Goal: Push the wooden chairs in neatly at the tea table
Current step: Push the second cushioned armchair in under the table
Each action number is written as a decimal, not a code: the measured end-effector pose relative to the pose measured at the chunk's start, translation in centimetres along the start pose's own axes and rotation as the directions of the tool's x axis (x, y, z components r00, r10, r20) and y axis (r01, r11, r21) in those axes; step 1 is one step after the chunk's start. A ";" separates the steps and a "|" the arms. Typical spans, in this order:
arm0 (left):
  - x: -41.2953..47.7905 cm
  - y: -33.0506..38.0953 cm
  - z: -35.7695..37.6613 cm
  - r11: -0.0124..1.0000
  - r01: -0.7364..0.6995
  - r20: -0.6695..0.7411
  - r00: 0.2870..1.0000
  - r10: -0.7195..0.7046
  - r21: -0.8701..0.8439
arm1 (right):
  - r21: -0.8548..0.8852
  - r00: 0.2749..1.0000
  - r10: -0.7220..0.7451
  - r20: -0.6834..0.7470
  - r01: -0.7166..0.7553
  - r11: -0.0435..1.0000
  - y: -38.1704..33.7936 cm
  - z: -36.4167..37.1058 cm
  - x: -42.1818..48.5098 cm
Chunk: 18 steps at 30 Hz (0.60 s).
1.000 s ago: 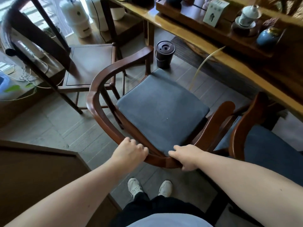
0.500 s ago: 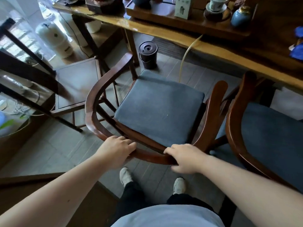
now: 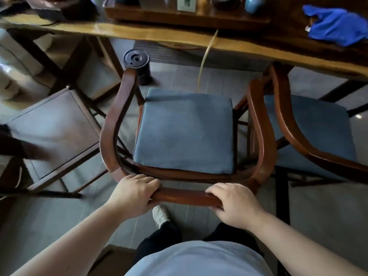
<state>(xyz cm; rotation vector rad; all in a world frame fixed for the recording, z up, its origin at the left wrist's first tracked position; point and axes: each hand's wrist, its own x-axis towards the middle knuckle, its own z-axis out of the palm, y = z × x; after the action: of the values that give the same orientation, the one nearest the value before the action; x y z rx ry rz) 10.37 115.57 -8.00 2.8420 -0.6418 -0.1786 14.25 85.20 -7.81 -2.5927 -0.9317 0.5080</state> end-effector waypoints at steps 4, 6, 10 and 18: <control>0.5 -0.9 0.0 0.988 -0.147 -0.019 0.989 0.146 -0.046 | -0.007 0.990 0.062 -0.126 -0.063 0.998 -0.2 0.7 -0.7; 0.6 -1.4 0.1 0.981 -0.189 -0.020 0.982 0.188 -0.041 | 0.000 0.989 0.066 -0.131 -0.067 0.998 -0.3 0.6 -0.8; 0.7 -2.0 -0.3 0.981 -0.190 0.002 0.982 0.190 -0.021 | -0.004 0.989 0.081 -0.128 -0.082 0.997 -0.6 0.5 -0.2; 2.3 -8.0 -3.7 0.990 -0.075 0.082 0.995 0.065 0.119 | -0.037 0.982 0.081 -0.172 -0.088 0.995 -4.2 1.2 5.4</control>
<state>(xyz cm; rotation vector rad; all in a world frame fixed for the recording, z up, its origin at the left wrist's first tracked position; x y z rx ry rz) 16.32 122.26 -6.46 2.9355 -0.7934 -0.2474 15.39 92.00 -8.21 -2.6746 -0.7876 0.2839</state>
